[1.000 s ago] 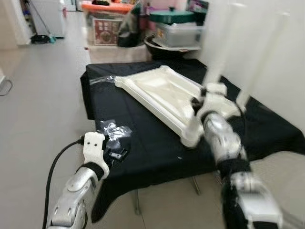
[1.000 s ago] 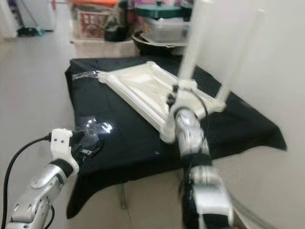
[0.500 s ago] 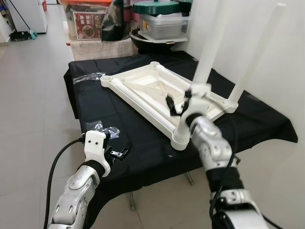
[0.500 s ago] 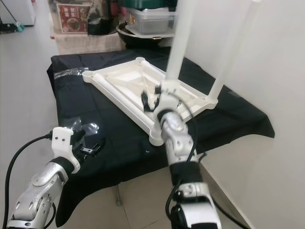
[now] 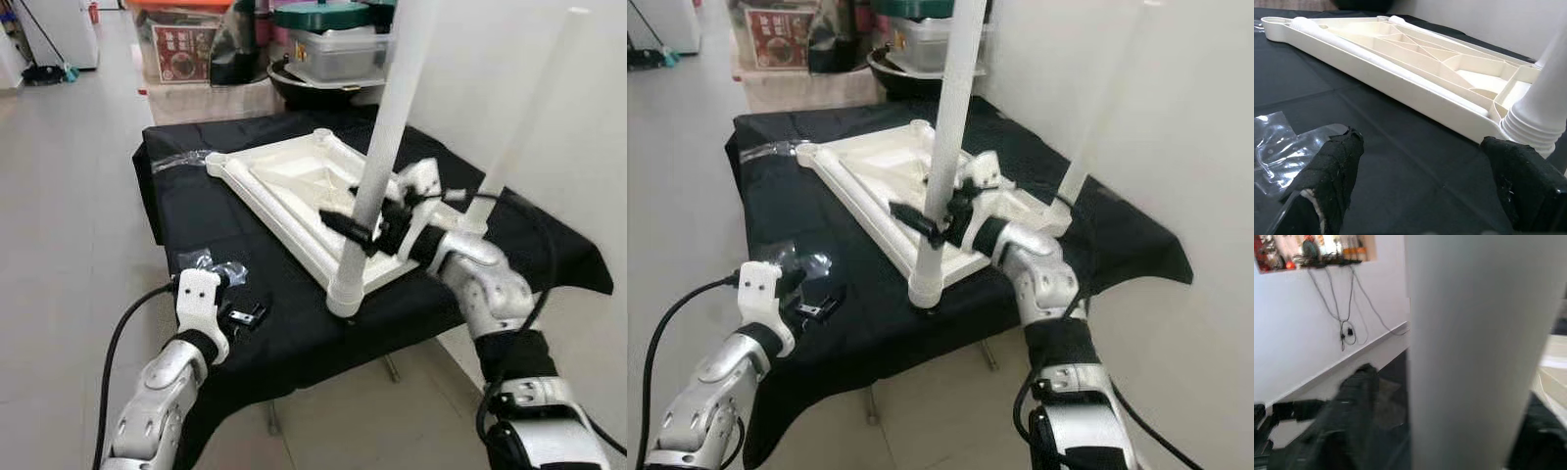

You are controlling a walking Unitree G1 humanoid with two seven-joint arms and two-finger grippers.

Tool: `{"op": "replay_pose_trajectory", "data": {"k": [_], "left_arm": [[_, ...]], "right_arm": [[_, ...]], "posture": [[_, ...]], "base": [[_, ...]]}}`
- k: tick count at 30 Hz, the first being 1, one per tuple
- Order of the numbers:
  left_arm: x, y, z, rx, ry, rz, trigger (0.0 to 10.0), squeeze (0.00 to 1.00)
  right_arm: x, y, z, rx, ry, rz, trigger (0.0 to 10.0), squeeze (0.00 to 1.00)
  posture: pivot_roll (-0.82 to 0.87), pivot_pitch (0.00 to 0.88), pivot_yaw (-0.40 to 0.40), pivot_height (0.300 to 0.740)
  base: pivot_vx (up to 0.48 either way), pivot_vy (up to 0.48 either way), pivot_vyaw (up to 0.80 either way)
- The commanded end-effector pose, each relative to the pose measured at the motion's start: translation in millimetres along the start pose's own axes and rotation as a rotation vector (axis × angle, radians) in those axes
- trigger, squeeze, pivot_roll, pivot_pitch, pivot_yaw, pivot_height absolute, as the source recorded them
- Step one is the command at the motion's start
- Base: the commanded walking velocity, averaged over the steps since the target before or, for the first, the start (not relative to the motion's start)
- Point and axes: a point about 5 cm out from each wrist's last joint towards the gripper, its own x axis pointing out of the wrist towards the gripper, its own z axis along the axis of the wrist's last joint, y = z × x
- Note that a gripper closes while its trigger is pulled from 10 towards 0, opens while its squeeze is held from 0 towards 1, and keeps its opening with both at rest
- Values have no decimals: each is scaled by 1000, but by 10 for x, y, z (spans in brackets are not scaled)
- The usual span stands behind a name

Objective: Building children table

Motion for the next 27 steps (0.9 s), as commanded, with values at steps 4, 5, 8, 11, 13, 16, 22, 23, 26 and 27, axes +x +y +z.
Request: {"op": "replay_pose_trajectory", "data": {"k": [4, 5, 8, 11, 13, 16, 22, 23, 26, 27], "left_arm": [[5, -29, 7, 2, -7, -5, 10000, 0], [5, -29, 7, 2, -7, -5, 10000, 0], [1, -27, 8, 2, -7, -4, 10000, 0], [2, -34, 6, 3, -6, -8, 10000, 0], [2, -37, 6, 3, -6, -10, 10000, 0], [-3, -38, 7, 3, -6, -11, 10000, 0], [-13, -36, 3, 4, -4, -11, 10000, 0], [-9, -33, 7, 5, -3, -13, 10000, 0], [4, -18, 12, 9, -3, -14, 10000, 0], [9, -15, 14, 9, -4, -14, 10000, 0]], "right_arm": [[236, -63, -284, 22, 129, -123, 0, 0], [236, -63, -284, 22, 129, -123, 0, 0], [233, -136, -300, 22, 153, -214, 0, 0], [145, -291, -336, 66, 186, -432, 0, 0], [32, -408, -386, 94, 232, -662, 0, 0], [-186, -454, -444, 151, 241, -1007, 0, 0], [-15, -17, -437, 200, 188, -958, 6745, 0], [89, 110, -368, 174, 133, -856, 10000, 0], [191, 228, -322, 189, 77, -715, 10000, 1000], [192, 217, -290, 172, 56, -705, 10000, 1000]], "posture": [[-2, 0, -100, 740], [-2, 0, -100, 740], [-4, 0, -98, 740], [-12, 0, -91, 740], [-12, 0, -92, 740], [-6, 0, -99, 740], [-8, 0, -84, 740], [-9, 0, -83, 740], [-15, 0, -80, 740], [-18, 0, -82, 740]], "base": [[0, 0, 0], [0, 0, 0], [0, 0, 0], [0, 0, 0], [0, 0, 0], [0, 0, 0], [0, 0, 0], [0, 0, 0], [0, 0, 0], [0, 0, 0]]}}
